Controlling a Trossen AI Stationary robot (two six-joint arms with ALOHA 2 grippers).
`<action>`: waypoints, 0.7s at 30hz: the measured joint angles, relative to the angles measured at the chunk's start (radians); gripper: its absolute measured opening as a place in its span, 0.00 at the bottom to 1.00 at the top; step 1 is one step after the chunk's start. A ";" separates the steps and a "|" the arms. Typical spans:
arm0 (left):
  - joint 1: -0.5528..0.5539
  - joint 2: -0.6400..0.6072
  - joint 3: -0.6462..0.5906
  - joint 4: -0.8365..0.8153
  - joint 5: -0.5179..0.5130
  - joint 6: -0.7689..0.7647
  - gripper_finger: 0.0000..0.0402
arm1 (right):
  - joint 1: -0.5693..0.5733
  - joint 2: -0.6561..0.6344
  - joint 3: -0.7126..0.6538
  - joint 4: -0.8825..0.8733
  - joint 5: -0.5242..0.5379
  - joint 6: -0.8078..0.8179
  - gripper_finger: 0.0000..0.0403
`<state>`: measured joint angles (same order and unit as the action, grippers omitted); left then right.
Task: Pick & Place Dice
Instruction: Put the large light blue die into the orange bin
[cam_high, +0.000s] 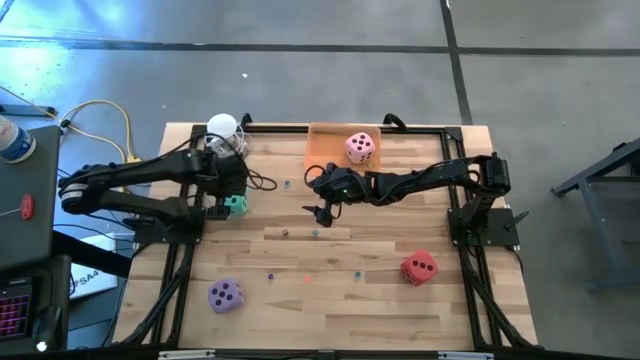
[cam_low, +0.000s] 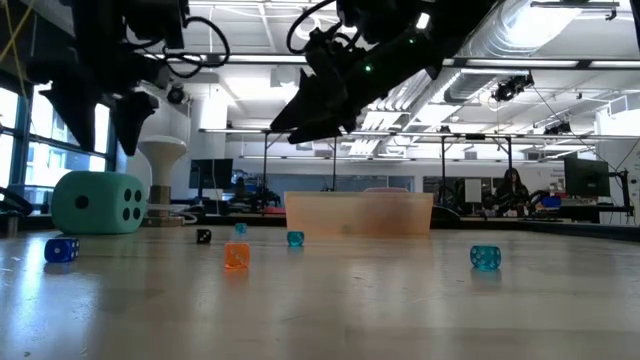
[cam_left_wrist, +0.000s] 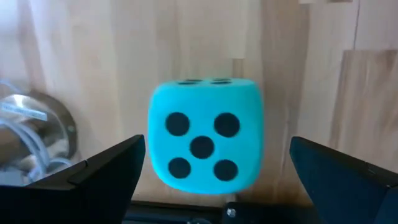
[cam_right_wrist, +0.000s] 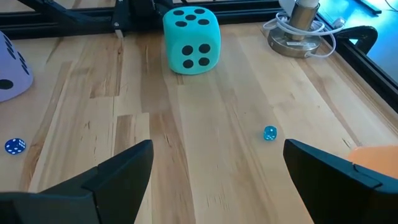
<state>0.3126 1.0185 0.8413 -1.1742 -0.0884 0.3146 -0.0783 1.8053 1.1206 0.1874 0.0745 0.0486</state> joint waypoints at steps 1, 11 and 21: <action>0.000 0.007 0.000 -0.012 0.002 0.000 0.97 | 0.000 0.000 0.000 0.000 0.000 0.000 0.88; 0.071 0.054 -0.010 -0.024 0.005 -0.005 0.97 | 0.000 0.000 0.000 -0.005 -0.003 0.007 0.88; 0.126 0.064 -0.011 0.006 0.104 0.032 0.97 | 0.000 0.000 0.000 -0.005 -0.003 0.007 0.88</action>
<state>0.4385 1.0824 0.8303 -1.1680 0.0158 0.3466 -0.0782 1.8053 1.1206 0.1829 0.0711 0.0556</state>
